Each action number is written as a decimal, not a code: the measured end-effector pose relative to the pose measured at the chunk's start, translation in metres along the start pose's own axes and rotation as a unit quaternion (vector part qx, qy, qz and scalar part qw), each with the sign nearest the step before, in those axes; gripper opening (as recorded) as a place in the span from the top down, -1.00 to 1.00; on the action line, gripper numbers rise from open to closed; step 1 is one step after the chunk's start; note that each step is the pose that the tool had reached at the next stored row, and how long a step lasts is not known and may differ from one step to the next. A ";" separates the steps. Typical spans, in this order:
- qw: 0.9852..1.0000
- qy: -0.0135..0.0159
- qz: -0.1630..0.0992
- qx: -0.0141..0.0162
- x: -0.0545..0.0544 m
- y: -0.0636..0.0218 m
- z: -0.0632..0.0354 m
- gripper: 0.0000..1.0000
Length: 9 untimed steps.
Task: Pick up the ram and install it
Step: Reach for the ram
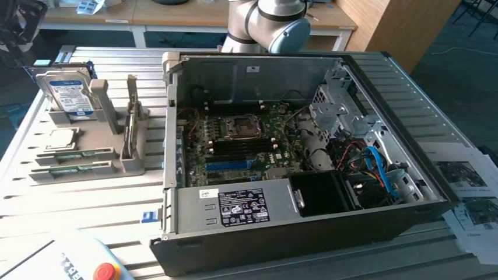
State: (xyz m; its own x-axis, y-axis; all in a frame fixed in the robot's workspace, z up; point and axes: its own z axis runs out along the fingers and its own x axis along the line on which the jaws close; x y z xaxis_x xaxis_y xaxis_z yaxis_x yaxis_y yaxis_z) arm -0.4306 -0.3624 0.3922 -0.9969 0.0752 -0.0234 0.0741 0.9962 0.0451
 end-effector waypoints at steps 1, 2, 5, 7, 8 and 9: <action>1.000 0.000 0.000 0.000 0.000 0.0000 0.0000 0.80; 1.000 0.000 0.000 0.000 0.000 0.0000 0.0000 0.80; 1.000 0.000 0.000 0.000 0.002 -0.0001 -0.0001 0.80; 1.000 0.000 0.000 0.000 0.005 -0.0003 -0.0001 0.80; 1.000 0.000 0.000 0.000 0.006 -0.0004 -0.0001 0.80; 1.000 0.000 0.000 0.000 0.006 -0.0005 -0.0001 0.80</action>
State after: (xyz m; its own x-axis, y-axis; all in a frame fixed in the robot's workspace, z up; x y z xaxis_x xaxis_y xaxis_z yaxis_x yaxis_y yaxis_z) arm -0.4370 -0.3624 0.3922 -0.9969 0.0753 -0.0233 0.0741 0.9962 0.0451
